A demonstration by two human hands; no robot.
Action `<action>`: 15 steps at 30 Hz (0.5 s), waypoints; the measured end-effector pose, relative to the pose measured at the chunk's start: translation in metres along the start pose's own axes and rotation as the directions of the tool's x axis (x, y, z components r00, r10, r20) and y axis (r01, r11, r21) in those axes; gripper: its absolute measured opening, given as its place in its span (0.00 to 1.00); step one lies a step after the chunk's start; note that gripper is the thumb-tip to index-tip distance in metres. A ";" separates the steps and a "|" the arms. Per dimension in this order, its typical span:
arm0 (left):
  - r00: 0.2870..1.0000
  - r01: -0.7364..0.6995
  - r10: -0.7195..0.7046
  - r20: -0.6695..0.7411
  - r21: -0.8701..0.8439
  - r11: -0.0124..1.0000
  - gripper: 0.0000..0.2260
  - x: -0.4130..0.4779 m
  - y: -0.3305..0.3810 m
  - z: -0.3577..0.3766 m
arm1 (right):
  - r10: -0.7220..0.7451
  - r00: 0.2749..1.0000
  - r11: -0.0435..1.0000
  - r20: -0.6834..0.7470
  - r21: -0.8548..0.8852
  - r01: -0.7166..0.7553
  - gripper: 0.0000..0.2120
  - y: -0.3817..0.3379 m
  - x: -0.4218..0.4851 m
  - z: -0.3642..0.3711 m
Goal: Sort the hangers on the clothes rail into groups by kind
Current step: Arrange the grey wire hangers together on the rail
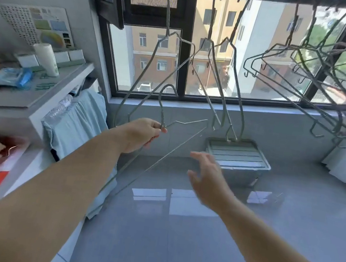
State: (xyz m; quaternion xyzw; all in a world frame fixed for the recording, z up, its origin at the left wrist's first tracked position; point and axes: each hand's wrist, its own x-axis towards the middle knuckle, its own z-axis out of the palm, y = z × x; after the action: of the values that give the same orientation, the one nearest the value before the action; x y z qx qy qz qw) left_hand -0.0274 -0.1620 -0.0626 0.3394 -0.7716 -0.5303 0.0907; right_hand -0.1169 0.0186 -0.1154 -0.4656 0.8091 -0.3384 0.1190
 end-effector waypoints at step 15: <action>0.971 -0.128 0.051 -0.234 -0.327 0.936 0.08 -0.001 0.040 0.037 | 0.128 0.967 0.747 0.218 0.620 -0.239 0.20 -0.078 -0.052 0.038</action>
State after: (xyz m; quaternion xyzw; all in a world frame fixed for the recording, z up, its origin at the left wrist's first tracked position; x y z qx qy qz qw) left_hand -0.0620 -0.1245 -0.0431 0.3399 -0.6683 -0.6096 0.2574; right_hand -0.0171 0.0186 -0.0986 -0.3404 0.6740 -0.5421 0.3688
